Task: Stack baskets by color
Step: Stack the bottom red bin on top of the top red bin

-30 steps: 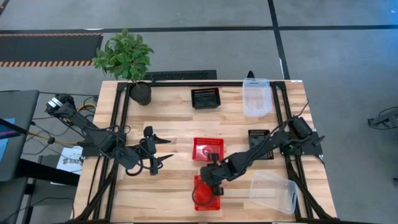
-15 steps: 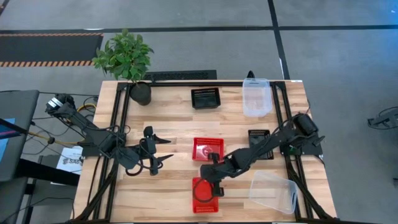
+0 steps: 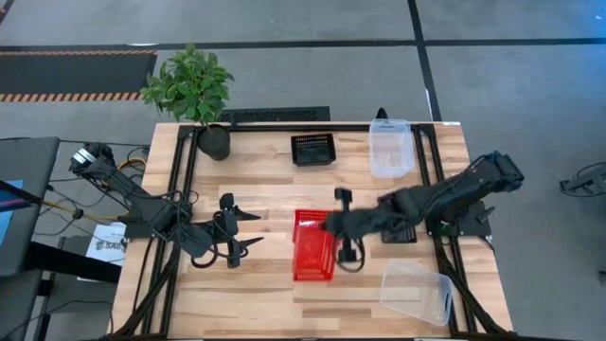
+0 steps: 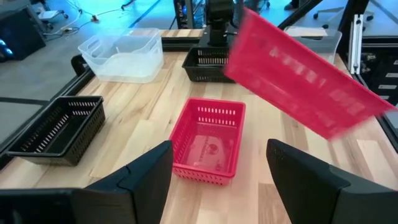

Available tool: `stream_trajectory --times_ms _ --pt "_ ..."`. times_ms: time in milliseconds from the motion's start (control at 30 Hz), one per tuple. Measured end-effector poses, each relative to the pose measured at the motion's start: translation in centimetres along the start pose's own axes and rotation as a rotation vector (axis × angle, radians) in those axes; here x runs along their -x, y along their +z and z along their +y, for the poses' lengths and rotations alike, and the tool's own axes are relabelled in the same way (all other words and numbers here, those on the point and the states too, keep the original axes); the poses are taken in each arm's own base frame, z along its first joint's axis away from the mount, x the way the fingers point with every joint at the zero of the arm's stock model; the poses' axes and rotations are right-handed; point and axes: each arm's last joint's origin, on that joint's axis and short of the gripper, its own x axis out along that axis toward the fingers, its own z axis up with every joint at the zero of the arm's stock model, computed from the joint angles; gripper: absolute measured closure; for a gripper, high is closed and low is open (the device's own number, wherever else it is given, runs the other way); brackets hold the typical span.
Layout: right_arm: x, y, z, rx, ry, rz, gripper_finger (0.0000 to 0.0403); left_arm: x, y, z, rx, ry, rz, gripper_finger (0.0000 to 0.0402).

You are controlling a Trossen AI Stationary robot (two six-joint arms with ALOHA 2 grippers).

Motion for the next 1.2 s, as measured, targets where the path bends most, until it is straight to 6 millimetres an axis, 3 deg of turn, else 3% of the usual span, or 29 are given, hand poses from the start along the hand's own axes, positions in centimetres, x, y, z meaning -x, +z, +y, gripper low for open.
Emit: stream_trajectory --times_ms 300,467,600,867,1033,1200 --pt "0.5 -0.3 -4.1 0.286 0.042 0.078 0.0397 0.0 0.0 0.0 0.009 0.0 -0.001 0.0155" --pt "0.1 -0.5 -5.4 0.467 0.116 0.088 0.0397 0.0 0.0 0.0 0.017 0.0 0.0 0.0155" --pt "0.1 -0.4 -6.0 0.487 0.182 0.062 0.0398 0.0 0.0 0.0 0.017 -0.007 0.002 0.0155" --pt "0.5 -0.2 -4.7 0.375 0.31 0.037 0.0398 -0.6 0.4 -0.1 0.018 -0.042 -0.018 0.0155" --pt "-0.1 -0.9 -3.3 0.329 0.275 0.117 0.0398 -2.1 0.9 0.1 0.219 -0.058 -0.033 0.0155" --pt "0.4 -1.4 -1.3 0.28 0.313 0.155 0.0398 -3.5 0.3 -0.1 0.233 -0.151 0.049 0.0155"
